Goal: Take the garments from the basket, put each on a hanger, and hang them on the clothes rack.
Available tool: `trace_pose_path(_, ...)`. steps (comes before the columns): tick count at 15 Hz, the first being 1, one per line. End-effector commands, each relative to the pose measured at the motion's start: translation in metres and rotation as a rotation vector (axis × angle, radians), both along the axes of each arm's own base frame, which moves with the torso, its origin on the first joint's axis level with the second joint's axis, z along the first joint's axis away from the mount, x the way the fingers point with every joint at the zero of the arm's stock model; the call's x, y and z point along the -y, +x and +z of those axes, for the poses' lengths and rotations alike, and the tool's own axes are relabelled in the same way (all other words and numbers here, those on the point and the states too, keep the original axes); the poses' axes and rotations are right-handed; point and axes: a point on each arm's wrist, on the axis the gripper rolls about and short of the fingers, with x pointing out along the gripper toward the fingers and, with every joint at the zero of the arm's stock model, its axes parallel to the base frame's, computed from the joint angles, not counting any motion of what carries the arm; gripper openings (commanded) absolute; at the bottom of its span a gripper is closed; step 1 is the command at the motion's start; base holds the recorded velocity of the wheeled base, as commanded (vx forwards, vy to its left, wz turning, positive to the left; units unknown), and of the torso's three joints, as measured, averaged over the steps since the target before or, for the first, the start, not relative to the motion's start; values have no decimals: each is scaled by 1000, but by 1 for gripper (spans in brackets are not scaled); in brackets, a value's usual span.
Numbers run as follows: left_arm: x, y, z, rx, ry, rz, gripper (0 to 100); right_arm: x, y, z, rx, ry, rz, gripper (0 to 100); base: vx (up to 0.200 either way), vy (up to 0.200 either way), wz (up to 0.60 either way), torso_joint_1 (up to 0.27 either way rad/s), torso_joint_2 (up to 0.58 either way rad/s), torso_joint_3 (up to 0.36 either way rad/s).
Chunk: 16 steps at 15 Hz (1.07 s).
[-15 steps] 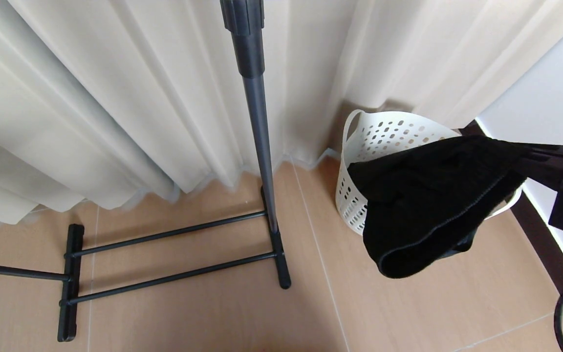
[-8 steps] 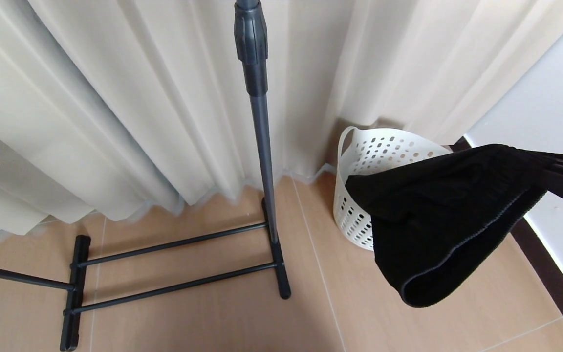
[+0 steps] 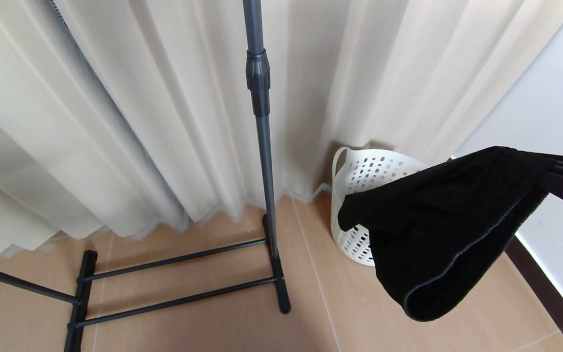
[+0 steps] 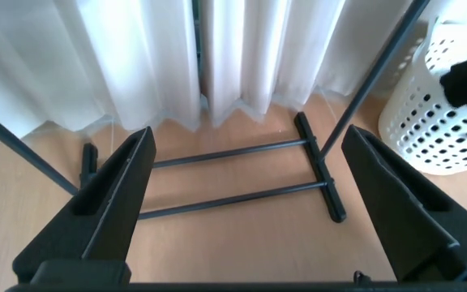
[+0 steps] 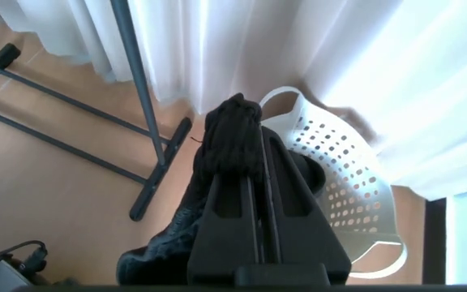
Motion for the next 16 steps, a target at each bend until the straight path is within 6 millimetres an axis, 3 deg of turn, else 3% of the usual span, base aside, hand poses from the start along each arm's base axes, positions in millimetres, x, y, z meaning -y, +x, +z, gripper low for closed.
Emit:
trace_pose_path(1,0,0,0,1,0,1,100,0,0,0,0,-1,2,0,0,0,0,2,-2,193)
trace_pose_path(8,0,0,0,1,0,1,100,0,-1,-2,-6,-3,2,0,0,0,0,92,-350,-63)
trace_pose_path(16,0,0,0,1,0,1,100,0,0,-3,-10,-5,2,0,0,0,0,174,-480,-114)
